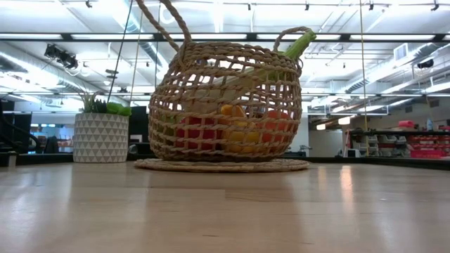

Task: Build produce basket
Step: Put the apple into the basket

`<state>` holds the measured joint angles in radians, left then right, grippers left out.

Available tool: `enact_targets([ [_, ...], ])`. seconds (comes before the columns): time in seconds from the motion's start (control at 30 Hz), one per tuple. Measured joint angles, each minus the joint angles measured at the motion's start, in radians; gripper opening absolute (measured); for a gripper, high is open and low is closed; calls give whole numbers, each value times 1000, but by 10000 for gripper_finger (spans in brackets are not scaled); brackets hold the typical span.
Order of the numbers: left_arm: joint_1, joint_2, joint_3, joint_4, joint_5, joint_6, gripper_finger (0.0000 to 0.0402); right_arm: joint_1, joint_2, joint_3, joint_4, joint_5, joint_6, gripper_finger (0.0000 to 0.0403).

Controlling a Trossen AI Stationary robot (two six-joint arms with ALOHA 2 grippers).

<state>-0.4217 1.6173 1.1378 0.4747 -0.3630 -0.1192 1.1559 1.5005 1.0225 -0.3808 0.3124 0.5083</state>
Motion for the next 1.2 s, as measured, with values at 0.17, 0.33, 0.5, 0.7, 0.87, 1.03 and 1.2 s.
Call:
enact_targets([
  [0.17,0,0,0,0,0,0,354,23,3,10,114,-44,-41,219],
  [0.33,0,0,0,0,0,-1,354,41,3,10,192,-105,-45,215],
  [0.5,0,0,0,0,0,-4,354,43,40,10,201,-96,-39,208],
  [0.7,-9,0,0,0,0,-51,354,37,150,10,261,-102,-14,206],
  [0.87,-24,7,0,-1,-2,-78,354,35,227,10,344,-105,11,205],
  [1.03,-40,23,0,14,-38,-93,354,33,291,9,387,-117,12,205],
  [1.2,-58,53,0,58,-72,-114,354,25,322,9,442,-114,-19,205],
])
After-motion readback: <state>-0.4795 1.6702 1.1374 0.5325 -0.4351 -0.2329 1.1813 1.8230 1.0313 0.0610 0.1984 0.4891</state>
